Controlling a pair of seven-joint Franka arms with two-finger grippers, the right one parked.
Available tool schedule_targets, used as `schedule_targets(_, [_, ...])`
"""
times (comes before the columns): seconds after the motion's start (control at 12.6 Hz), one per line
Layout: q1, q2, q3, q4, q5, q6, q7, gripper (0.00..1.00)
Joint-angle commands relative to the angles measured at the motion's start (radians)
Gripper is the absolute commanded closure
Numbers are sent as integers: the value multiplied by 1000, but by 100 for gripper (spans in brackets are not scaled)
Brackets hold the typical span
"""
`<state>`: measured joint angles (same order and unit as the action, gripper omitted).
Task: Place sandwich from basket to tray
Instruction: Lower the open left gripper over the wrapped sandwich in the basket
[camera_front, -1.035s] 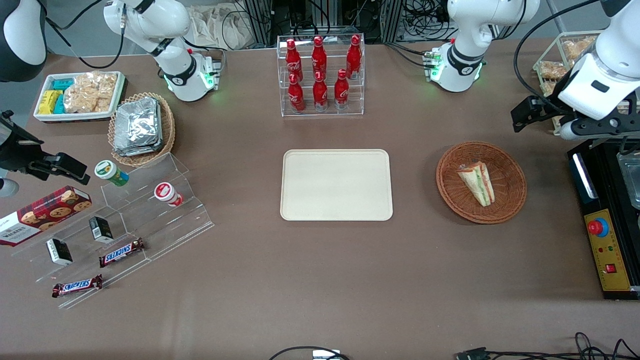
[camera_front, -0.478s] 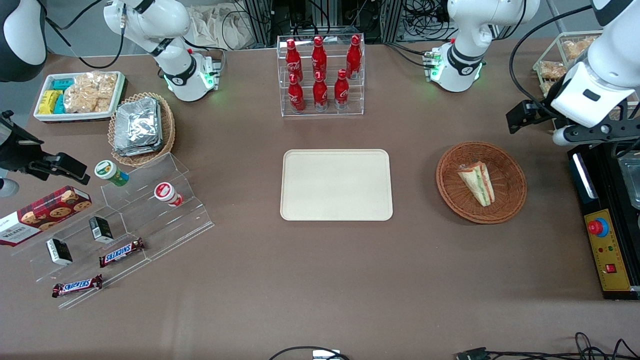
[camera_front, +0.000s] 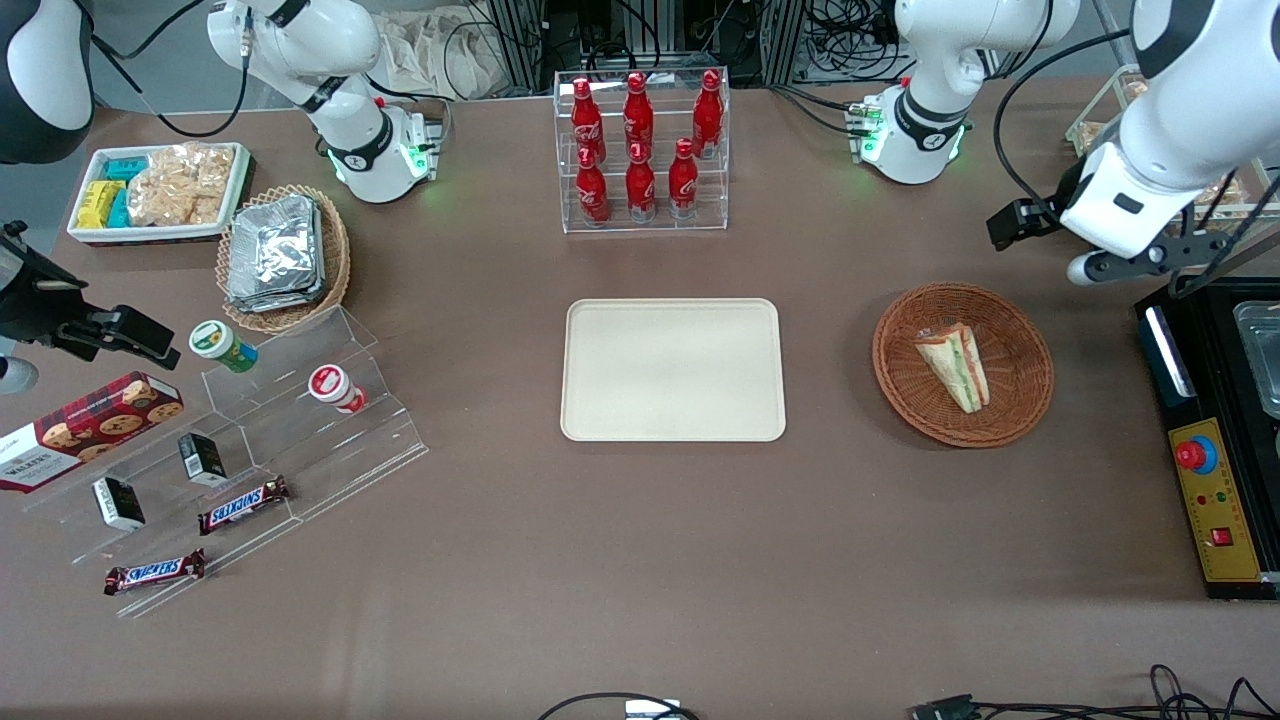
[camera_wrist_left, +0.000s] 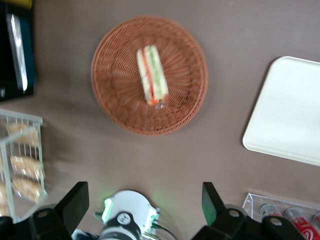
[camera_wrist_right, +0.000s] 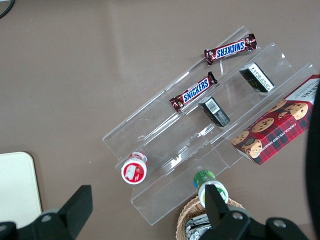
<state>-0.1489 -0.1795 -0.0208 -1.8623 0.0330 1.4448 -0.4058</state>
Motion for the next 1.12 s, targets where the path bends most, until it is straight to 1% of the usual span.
schedule_targets(0.0, [14, -74, 1, -121, 8, 42, -88, 0])
schedule_targets(0.24, [49, -94, 1, -219, 16, 129, -87, 0])
schedule_targets(0.32, [51, -90, 2, -269, 18, 199, -85, 0])
schedule_targets(0.4, [83, -89, 2, -338, 28, 288, -84, 0])
schedule_targets(0.48, [106, -59, 1, -375, 37, 363, -84, 0])
schedule_targets(0.8, [117, 184, 2, -396, 38, 596, -105, 0])
schedule_targets(1.04, [115, 300, 4, -439, 38, 787, -128, 0])
